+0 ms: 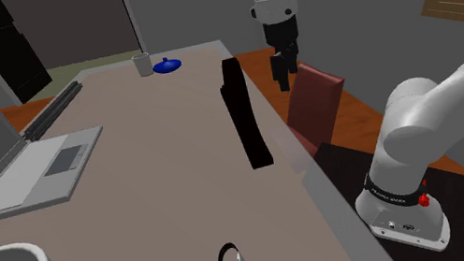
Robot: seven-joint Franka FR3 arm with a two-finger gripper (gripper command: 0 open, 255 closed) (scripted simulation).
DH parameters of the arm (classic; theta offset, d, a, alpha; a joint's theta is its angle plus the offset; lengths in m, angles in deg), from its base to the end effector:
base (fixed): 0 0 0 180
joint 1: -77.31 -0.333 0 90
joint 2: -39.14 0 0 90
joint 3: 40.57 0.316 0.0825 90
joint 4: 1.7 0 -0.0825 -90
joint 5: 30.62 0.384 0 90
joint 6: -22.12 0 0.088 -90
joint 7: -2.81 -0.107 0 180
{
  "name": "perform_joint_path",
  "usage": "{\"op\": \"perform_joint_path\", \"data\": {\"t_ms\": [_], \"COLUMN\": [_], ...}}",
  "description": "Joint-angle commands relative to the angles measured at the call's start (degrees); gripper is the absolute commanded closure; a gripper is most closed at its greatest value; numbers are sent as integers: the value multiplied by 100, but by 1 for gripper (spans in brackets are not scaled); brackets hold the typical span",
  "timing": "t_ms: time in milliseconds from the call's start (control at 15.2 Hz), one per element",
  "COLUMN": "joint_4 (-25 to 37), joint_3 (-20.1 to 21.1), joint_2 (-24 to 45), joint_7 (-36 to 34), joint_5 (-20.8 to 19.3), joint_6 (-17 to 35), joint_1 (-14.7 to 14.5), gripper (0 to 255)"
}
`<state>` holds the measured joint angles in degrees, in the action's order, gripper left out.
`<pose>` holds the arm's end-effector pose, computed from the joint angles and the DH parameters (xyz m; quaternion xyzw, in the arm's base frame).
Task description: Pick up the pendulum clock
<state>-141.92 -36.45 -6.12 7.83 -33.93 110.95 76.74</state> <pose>0.2988 0.0228 0.5471 0.9943 0.0734 -0.0548 0.0536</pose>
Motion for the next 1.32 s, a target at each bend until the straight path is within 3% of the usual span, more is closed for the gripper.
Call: {"op": "perform_joint_path", "data": {"t_ms": [0, 396, 792, 1254], "joint_4": [0, 662, 1615, 1189], "joint_3": [0, 909, 1752, 1853], "joint_2": [0, 594, 1310, 1304], "joint_7": [0, -2591, -5143, -5369], "joint_5": [0, 506, 470, 485], "joint_6": [0, 682, 1165, 1630], "joint_1": [0, 641, 1483, 1515], "gripper": [0, 0, 0, 0]}}
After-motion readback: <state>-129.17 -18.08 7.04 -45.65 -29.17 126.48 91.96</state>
